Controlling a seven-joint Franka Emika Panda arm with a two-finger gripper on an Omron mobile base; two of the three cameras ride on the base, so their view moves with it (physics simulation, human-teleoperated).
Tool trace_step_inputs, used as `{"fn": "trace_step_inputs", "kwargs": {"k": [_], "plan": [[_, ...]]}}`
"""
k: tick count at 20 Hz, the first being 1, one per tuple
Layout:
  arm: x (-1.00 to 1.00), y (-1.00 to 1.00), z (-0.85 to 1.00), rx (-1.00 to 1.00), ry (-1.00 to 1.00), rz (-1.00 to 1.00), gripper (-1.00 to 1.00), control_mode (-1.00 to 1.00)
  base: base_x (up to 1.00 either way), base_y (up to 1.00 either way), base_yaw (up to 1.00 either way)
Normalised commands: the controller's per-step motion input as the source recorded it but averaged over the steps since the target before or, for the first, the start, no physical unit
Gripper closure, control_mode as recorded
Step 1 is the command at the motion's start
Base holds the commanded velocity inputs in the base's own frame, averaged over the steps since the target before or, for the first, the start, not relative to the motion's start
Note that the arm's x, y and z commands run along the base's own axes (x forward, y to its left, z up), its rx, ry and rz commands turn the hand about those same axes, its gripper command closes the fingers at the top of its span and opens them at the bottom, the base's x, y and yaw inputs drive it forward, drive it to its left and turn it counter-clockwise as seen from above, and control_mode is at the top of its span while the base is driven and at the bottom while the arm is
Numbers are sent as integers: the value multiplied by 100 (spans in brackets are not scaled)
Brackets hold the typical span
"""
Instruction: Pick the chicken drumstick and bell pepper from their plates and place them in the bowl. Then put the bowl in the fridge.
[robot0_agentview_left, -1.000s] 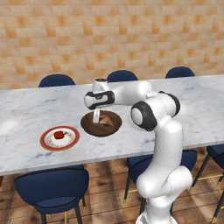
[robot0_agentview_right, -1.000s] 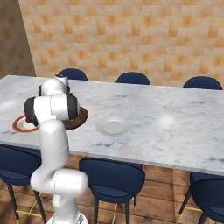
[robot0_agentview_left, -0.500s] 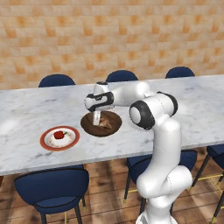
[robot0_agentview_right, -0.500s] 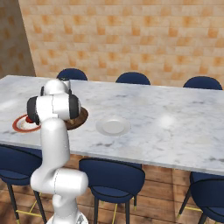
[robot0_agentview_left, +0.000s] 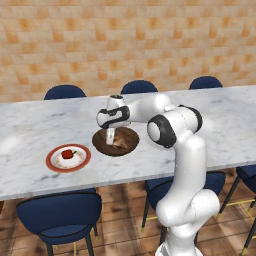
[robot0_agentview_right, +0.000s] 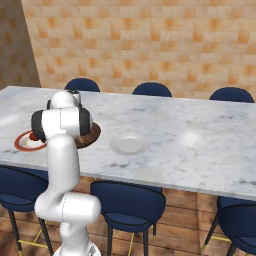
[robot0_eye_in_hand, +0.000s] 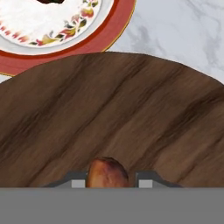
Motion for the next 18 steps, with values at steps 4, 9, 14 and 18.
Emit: {"fn": "trace_step_inputs", "kwargs": {"k": [4,9,14,18], "plan": [[0,2,-1,0,0,0,-100,-100,0,0,0],[-1,3,2,0,0,0,-100,-100,0,0,0],[-13,27,57,0,0,0,-100,-100,0,0,0],[-34,41,49,0,0,-19,-100,-100,0,0,0]]}}
